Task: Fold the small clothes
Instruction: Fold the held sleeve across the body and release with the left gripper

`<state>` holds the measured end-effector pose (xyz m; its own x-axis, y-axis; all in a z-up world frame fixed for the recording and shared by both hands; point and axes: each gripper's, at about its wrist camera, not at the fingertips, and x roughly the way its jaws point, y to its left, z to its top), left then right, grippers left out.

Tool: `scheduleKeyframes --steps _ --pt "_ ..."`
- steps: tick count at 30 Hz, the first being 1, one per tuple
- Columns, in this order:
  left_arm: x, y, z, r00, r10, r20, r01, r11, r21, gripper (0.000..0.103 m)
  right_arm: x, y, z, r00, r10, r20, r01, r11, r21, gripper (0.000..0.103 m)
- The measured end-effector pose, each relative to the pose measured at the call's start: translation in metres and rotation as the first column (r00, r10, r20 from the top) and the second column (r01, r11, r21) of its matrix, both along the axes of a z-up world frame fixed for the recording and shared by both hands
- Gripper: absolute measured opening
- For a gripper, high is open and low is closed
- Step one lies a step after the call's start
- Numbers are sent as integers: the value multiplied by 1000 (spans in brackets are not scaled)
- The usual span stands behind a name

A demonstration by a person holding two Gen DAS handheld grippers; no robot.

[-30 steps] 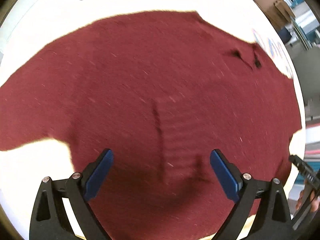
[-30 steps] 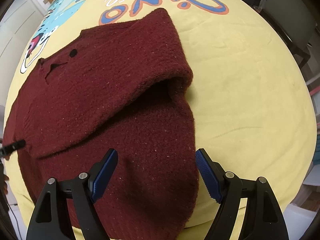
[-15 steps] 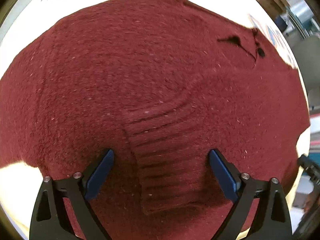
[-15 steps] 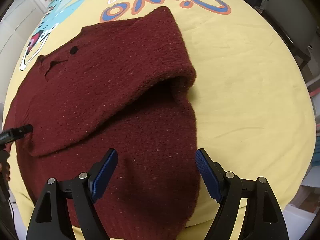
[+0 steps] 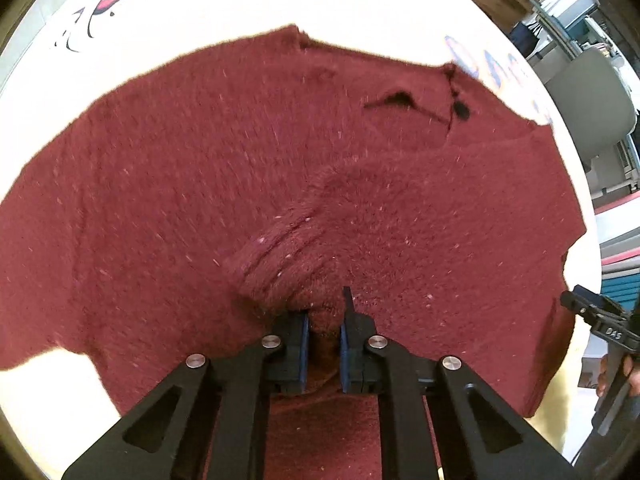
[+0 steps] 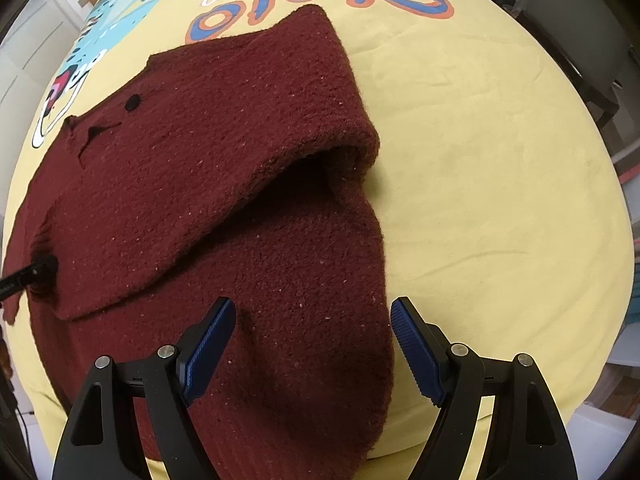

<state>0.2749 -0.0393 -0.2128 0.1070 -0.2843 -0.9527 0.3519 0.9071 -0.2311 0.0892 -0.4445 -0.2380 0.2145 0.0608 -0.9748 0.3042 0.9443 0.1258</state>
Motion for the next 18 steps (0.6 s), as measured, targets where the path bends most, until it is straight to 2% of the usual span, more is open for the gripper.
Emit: scheduleKeyframes --steps 3,7,11,13,18 --pt "5 15 20 999 17 44 -16 1000 -6 9 2 -2 4 1000 -5 12 5 1000 4 81" --pt "28 37 35 992 74 98 -78 996 35 9 5 -7 11 999 -14 33 14 1000 0 81" --pt "33 46 15 994 83 75 -89 993 82 9 15 -12 14 999 -20 44 21 1000 -9 81" --pt "31 63 9 993 100 56 -104 991 78 9 26 -17 16 998 -33 55 33 999 3 81" --pt "30 63 -12 993 113 41 -116 990 77 10 72 -28 16 997 -46 65 45 999 19 81"
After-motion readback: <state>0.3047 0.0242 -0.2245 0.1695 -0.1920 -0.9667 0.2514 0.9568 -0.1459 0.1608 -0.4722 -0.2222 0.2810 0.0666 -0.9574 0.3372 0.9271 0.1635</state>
